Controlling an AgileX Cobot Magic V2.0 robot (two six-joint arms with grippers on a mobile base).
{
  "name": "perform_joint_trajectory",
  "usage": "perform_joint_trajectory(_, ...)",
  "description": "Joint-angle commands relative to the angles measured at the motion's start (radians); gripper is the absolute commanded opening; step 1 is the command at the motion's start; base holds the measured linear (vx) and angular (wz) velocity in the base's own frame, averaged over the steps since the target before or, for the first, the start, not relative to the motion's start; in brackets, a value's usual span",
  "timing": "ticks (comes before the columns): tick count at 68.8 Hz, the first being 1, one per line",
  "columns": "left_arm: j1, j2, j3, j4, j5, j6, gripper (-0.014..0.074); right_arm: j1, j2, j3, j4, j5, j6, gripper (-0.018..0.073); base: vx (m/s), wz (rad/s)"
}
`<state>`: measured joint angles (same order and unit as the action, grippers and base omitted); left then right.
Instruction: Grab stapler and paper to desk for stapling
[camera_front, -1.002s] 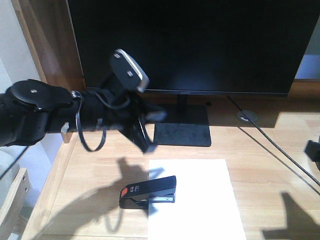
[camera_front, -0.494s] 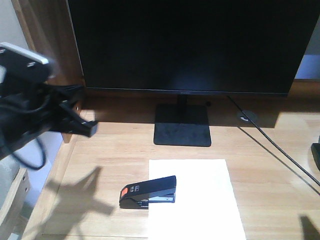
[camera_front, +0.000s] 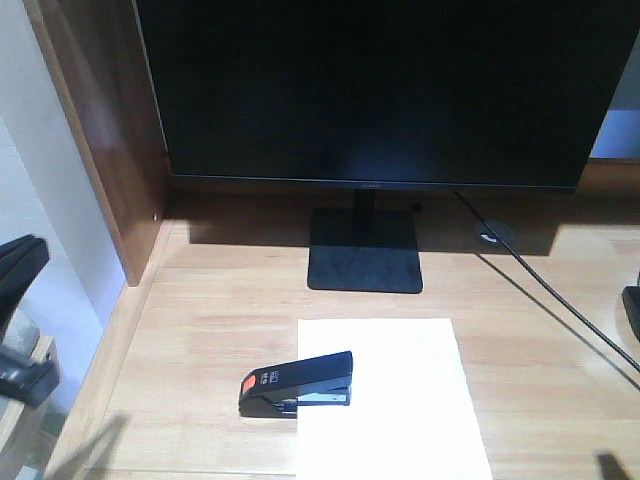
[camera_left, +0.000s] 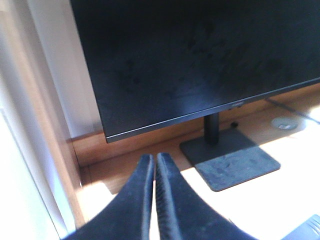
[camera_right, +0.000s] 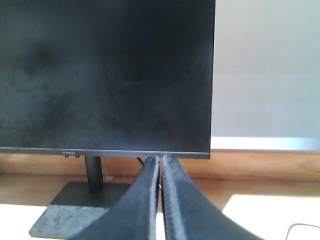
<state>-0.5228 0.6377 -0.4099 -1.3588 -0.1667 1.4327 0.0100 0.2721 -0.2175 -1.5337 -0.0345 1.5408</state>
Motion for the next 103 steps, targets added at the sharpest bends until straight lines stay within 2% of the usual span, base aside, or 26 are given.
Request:
perform_joint_trajectory(1, -0.003, -0.053, 0.012, 0.006, -0.006, -0.01, -0.0006, -0.001, 0.006, -0.028, 0.0, -0.009, -0.005, -0.0007, 0.0, 0.0)
perform_joint_trajectory(17, -0.003, -0.085, 0.066, 0.006, -0.004, -0.01, -0.0006, -0.001, 0.006, -0.028, 0.0, -0.008, -0.005, -0.0007, 0.0, 0.0)
perform_joint_trajectory(95, -0.003, -0.085, 0.066, 0.006, 0.002, -0.01, -0.0006, -0.001, 0.006, -0.028, 0.0, -0.008, -0.006, -0.0007, 0.0, 0.0)
perform_joint_trajectory(98, -0.003, -0.085, 0.066, 0.006, 0.007, -0.018, -0.0006, -0.001, 0.006, -0.028, 0.0, -0.008, -0.006, -0.0007, 0.0, 0.0)
perform_joint_trajectory(103, -0.003, -0.088, 0.065, 0.038, 0.009, -0.089, -0.0006, -0.001, 0.006, -0.028, 0.0, -0.008, -0.006, -0.0007, 0.0, 0.0)
